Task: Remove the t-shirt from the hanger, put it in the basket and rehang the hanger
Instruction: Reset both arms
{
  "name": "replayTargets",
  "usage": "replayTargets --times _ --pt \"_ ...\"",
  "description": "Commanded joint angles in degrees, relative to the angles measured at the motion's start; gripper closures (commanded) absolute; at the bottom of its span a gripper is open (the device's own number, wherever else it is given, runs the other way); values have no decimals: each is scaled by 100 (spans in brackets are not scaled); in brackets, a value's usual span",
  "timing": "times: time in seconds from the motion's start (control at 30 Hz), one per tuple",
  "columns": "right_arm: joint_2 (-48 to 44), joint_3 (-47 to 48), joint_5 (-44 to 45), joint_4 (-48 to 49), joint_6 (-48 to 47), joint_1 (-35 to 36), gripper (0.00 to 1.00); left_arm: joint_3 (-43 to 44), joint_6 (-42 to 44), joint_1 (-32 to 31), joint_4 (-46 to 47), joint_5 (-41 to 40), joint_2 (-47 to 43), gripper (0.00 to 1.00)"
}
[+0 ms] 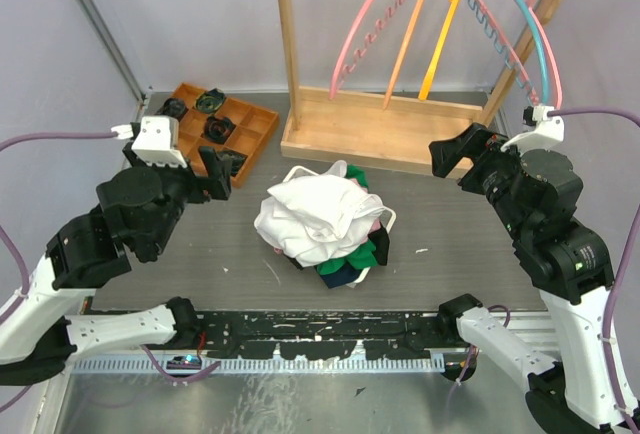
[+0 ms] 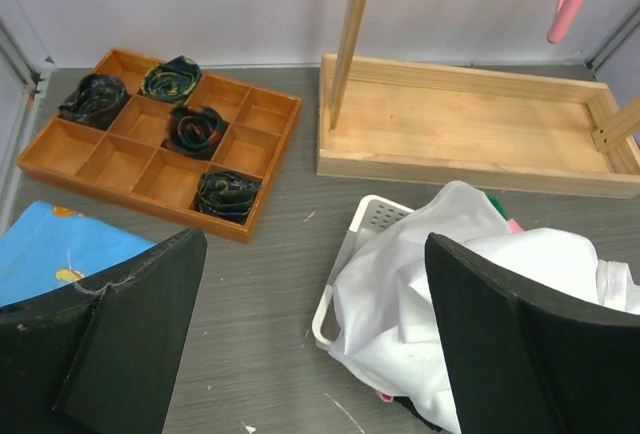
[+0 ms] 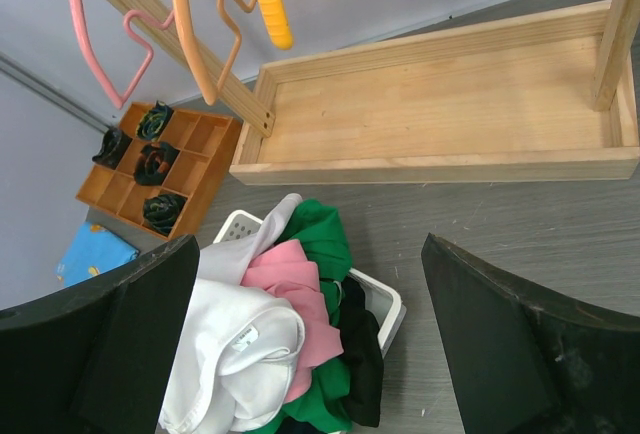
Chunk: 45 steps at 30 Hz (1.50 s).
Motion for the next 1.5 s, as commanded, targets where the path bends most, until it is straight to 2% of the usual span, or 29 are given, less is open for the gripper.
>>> replayTargets --times 0.0,0.1,0.17,0.3,0.43,0.57,0.6,0.8,1.0,1.27,1.47 --pt "-31 78 -31 168 0 -3 0 106 65 25 -157 47 65 2" --pt "-10 86 -31 168 -49 -11 0 -20 74 99 -104 -449 141 2" --pt "7 108 -38 181 -73 -9 0 -51 105 456 -114 -121 328 2" --pt "72 158 -34 188 -166 -12 0 -119 -229 2266 -178 1561 757 2" --pt "91 174 -34 175 -199 -8 0 -247 -100 3334 256 1955 992 2" --pt "100 146 -232 141 -217 -10 0 -165 -387 4490 91 2733 1163 2" --pt "100 136 -238 148 -231 -7 0 -221 -441 4603 87 2666 1146 2" --pt "134 156 -302 155 -299 -4 0 -464 -936 4806 -30 2924 867 2" --pt "126 94 -349 164 -297 -11 0 -677 -1543 4805 -87 2757 219 2" --pt "140 18 -438 245 -269 -9 0 -450 -1680 4804 -646 2625 262 2" --pt "-178 -282 -160 224 -149 -12 0 -509 -1709 4808 -483 2593 100 2"
